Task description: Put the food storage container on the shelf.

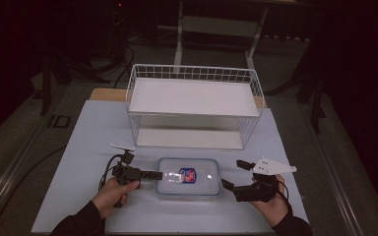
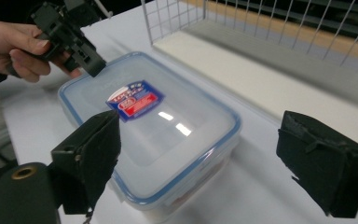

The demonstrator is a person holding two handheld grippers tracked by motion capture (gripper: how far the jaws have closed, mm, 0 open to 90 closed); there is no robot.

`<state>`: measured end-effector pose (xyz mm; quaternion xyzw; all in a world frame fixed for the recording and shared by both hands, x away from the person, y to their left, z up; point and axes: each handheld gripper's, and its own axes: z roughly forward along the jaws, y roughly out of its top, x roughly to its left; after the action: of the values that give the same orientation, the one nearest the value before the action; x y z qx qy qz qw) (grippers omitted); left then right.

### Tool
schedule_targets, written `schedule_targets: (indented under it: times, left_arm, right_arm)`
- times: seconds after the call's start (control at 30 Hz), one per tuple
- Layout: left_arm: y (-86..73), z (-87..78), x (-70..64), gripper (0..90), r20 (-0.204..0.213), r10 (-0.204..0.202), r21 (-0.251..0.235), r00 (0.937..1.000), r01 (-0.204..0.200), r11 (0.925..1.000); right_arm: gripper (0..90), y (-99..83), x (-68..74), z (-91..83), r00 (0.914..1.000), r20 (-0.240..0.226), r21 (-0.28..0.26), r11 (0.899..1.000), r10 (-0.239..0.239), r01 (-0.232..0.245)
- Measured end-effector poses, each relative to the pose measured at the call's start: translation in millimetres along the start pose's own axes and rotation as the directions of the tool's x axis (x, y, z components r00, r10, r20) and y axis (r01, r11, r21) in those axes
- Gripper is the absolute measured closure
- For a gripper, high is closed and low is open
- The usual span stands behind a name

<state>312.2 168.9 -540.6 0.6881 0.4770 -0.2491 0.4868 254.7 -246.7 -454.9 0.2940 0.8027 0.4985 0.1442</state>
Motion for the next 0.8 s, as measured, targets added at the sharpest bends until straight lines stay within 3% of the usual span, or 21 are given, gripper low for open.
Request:
schedule_targets:
  times: [0.13,0.33,0.47,0.57,0.73,0.8]
  left_arm:
    - [-1.4,-0.6,-1.4,48.6,0.006,0.020,-0.004,0.9998,-0.020,0.9998]
    - [-5.9,-5.9,-6.3,54.5,0.044,0.089,-0.005,0.9950,-0.089,0.9960]
    - [-7.3,-7.0,-7.7,56.1,0.055,0.111,-0.004,0.9923,-0.111,0.9938]
    - [-8.0,-6.8,-11.8,56.5,0.048,0.142,0.006,0.9886,-0.143,0.9897]
    - [-9.6,-6.6,-17.1,56.6,0.030,0.175,0.010,0.9840,-0.176,0.9844]
    - [-11.0,-6.7,-19.8,56.7,0.023,0.184,0.010,0.9826,-0.184,0.9828]
  right_arm:
    - [14.7,-7.2,-6.3,7.2,0.9962,-0.033,0.044,0.996,0.080,-0.079]
    - [17.4,-18.8,-15.3,18.7,0.9784,-0.072,0.115,0.976,0.194,-0.185]
    - [19.7,-25.2,-23.0,30.0,0.9531,-0.106,0.160,0.951,0.283,-0.265]
    - [23.8,-28.9,-28.6,37.8,0.9220,-0.152,0.182,0.927,0.356,-0.328]
    - [35.6,-30.7,-29.3,41.3,0.8937,-0.202,0.207,0.909,0.400,-0.361]
    - [38.4,-31.1,-29.4,41.1,0.8894,-0.204,0.210,0.906,0.409,-0.368]
